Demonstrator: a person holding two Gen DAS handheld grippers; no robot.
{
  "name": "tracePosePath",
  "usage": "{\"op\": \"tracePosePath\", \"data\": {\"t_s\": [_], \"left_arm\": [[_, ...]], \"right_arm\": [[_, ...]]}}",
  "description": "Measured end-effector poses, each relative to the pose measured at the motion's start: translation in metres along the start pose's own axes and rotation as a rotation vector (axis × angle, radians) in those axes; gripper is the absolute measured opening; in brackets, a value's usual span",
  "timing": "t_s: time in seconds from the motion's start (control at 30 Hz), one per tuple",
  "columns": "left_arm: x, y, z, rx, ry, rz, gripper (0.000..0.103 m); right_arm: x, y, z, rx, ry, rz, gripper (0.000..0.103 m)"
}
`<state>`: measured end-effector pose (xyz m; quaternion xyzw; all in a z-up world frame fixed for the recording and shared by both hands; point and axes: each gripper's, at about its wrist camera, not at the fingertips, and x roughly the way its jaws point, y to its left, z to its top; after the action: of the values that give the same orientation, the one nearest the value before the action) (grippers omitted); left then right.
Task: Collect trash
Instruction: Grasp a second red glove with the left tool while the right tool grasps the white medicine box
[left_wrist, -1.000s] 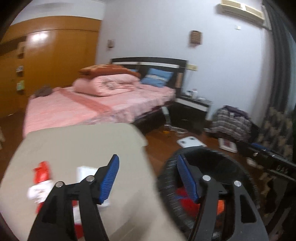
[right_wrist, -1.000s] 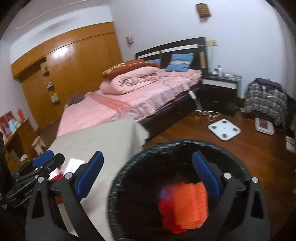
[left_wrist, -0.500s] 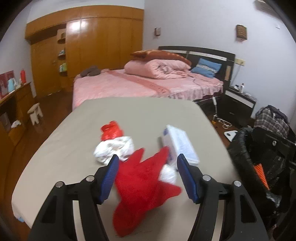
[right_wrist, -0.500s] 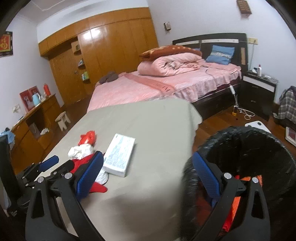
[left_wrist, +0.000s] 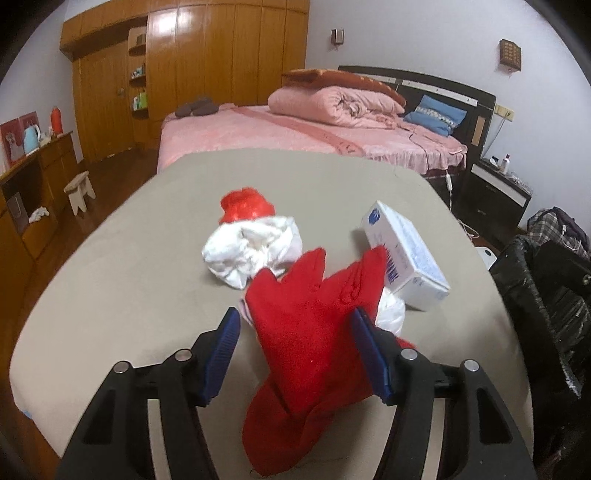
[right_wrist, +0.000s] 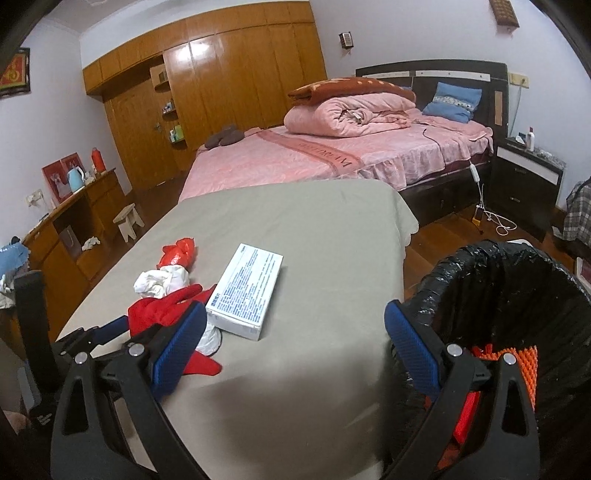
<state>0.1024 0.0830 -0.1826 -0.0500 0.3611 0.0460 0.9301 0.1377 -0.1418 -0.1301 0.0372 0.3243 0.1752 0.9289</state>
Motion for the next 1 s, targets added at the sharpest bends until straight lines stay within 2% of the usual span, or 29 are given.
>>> {"op": "tracePosePath", "data": {"t_s": [0.2,0.3,0.37,0.47,0.67,0.8,1.0], "left_arm": [[0.013,0.002,-0.005,-0.020,0.026,-0.026,0.056],[0.016,0.003,-0.006,-0.035,0.036,-0.052,0.042],[0.018,0.005,-0.008,-0.050,0.055,-0.080,0.020],[0.019,0.006,-0.010,-0.060,0.057,-0.104,0.013],[0.005,0.007,-0.001,-0.064,0.008,-0.100,0.012],[-0.012,0.008,0.016,-0.047,-0.065,-0.091,0.012],[-0.021,0.014,0.035,-0.038,-0.131,-0.073,0.012]], "right_arm": [[0.011,0.003,-0.005,-0.016,0.028,0.003,0.094],[0.018,0.006,-0.008,-0.025,0.044,0.004,0.094],[0.022,0.009,-0.010,-0.028,0.055,0.005,0.094],[0.026,0.011,-0.011,-0.030,0.066,0.007,0.094],[0.029,0.011,-0.012,-0.032,0.072,0.006,0.094],[0.032,0.012,-0.011,-0.027,0.071,0.010,0.094],[0.045,0.024,-0.003,-0.026,0.075,0.025,0.094]]}}
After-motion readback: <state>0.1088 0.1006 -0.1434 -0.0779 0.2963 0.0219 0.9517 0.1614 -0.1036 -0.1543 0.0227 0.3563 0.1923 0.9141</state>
